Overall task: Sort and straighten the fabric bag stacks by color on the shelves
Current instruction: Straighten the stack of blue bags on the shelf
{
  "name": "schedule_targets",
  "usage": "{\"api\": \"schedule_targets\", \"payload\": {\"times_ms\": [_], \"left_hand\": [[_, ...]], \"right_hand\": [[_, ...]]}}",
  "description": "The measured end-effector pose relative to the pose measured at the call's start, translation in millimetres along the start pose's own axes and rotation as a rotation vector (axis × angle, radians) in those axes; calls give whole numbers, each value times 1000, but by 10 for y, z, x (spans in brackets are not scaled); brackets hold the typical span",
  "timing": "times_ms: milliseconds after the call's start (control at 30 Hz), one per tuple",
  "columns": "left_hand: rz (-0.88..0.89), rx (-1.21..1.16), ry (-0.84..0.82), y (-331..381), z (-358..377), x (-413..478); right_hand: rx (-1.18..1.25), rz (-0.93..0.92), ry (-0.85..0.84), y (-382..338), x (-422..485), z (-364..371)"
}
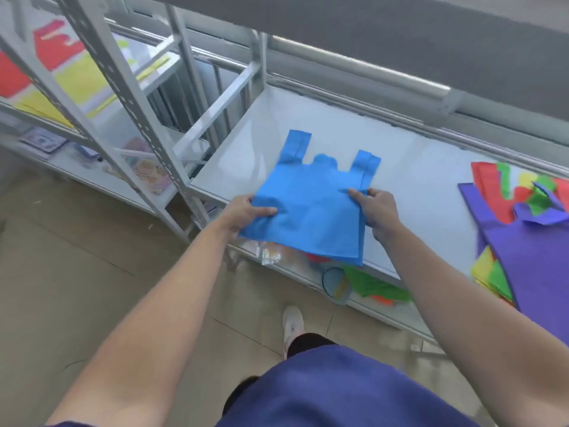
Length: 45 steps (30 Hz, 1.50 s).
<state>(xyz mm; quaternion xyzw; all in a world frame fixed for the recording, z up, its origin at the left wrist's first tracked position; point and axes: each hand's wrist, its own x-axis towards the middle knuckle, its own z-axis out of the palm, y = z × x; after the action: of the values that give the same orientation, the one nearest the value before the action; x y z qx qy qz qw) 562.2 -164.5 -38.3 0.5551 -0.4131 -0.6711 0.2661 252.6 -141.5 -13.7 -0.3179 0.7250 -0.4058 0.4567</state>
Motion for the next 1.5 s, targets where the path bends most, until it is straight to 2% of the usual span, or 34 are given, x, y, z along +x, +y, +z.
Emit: {"api": "schedule_targets", "payload": {"times_ms": [133, 267, 433, 600, 733, 900, 1000, 1100, 1200, 1367, 1500], "left_hand": [[92, 11, 88, 498, -249, 527], [95, 47, 177, 651, -518, 830], [88, 216, 330, 466, -752, 1130], [143, 292, 518, 228, -823, 1225], [200, 406, 592, 259, -851, 1185], [219, 480, 639, 260, -977, 1189], [313, 752, 673, 263, -911, 1040], [451, 928, 596, 377, -693, 801], [548, 1024, 439, 579, -308, 539], [685, 1150, 190, 732, 554, 127], [722, 1153, 124, 650, 1339, -118]], "right_hand": [[43, -47, 12, -469, 539, 242], [75, -64, 12, -747, 831, 500], [38, 84, -100, -562, 1090, 866], [-25, 103, -112, -340, 1152, 1195], [-2, 126, -103, -310, 1161, 1295], [-123, 135, -106, -387, 1101, 1238], [-450, 27, -101, -465, 804, 1055], [-901, -275, 54, -511, 358, 772], [-986, -459, 212, -563, -157, 434], [-1045, -444, 353, -531, -946, -205], [-1059, -337, 442, -315, -1382, -898]]}}
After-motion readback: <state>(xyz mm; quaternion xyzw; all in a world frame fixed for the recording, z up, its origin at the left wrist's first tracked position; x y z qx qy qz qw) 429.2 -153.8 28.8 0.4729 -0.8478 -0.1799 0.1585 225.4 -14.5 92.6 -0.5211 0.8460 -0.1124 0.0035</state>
